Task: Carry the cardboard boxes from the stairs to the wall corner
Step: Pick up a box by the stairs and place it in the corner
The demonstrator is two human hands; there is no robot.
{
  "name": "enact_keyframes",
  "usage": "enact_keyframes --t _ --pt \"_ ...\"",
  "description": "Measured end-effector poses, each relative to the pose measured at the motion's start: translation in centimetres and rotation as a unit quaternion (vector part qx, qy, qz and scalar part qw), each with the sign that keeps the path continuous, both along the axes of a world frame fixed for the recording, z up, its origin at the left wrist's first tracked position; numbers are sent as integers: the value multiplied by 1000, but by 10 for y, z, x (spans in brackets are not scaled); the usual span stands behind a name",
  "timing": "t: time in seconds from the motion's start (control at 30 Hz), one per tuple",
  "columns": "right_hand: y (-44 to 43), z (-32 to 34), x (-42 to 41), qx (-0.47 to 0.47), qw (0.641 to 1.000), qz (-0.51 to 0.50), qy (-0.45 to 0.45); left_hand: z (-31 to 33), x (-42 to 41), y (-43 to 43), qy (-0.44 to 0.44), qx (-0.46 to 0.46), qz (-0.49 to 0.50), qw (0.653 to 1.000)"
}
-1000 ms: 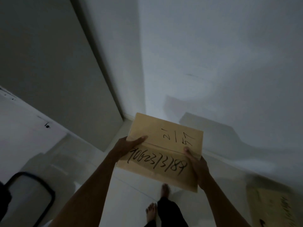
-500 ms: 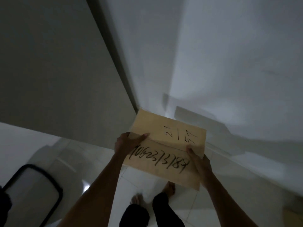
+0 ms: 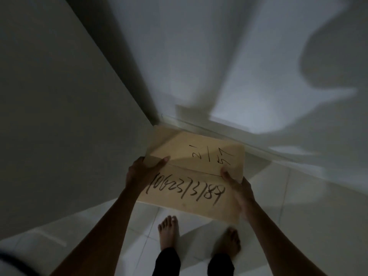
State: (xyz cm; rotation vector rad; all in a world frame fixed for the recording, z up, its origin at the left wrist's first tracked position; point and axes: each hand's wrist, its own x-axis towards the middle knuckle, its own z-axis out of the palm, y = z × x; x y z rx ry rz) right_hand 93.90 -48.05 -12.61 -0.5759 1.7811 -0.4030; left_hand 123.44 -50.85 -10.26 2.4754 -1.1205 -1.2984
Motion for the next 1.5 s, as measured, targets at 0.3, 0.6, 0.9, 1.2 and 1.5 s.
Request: enact_keyframes --t 0.3,0.6,0.9,1.2,1.5 --pt "-49 -146 45 -39 999 -37 10 -147 23 -63 -18 -62 1 998" --pt "-73 -212 57 -68 996 -58 24 -228 33 -76 7 -56 22 998" --pt "-87 -225 84 -84 989 -118 17 -234 18 -82 -131 -200 -113 964" --pt "-91 -226 92 -92 991 -100 20 -243 35 -78 -149 -213 -198 945" --pt "-99 -230 90 -94 995 -37 16 -232 40 -86 -215 -159 -258 928"
